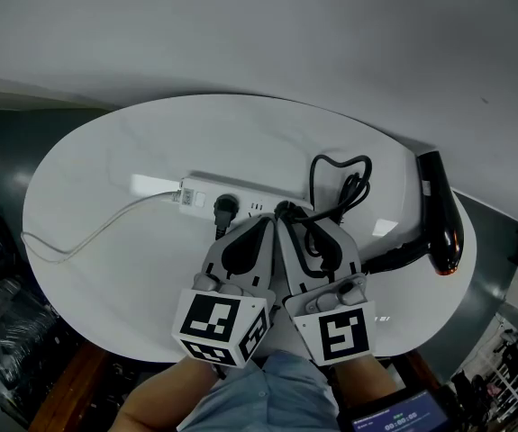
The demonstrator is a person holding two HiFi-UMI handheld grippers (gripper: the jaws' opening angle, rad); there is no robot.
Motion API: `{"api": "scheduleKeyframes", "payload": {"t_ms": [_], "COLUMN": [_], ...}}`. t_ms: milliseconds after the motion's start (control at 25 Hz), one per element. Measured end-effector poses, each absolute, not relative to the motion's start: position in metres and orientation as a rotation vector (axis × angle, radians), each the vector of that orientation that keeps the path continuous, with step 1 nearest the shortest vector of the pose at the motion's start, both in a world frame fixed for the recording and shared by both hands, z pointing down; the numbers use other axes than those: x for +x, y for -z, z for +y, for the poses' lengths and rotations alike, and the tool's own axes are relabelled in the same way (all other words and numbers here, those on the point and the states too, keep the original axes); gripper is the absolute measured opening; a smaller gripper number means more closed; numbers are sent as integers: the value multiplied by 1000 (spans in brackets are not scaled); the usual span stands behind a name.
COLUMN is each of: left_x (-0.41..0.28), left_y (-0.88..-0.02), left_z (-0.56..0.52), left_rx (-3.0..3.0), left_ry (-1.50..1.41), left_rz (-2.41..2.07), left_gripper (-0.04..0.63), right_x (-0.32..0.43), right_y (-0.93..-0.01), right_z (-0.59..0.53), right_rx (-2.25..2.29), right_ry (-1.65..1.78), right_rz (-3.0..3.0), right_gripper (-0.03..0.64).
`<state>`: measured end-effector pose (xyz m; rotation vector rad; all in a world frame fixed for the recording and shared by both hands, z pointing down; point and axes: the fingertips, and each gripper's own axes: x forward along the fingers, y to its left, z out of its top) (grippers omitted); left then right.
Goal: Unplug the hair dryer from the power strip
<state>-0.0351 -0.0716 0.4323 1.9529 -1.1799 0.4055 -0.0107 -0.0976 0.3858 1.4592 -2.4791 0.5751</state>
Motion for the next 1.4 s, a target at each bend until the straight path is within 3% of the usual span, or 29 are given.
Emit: {"api": "scheduleKeyframes", "payload": {"t_ms": [1400], "left_x": [-35], "left_y": [-433], "left_z": [-72], "left_rx": [1945], "left_ry": [-394], "left_rz": [-1183], "left_gripper": [-3], "right_x": [-10], "right_y": [-383], "right_z": [-95], "right_rx": [1458], "right_ry": [-560], "right_rz": [-2474], "right_gripper": [38]}}
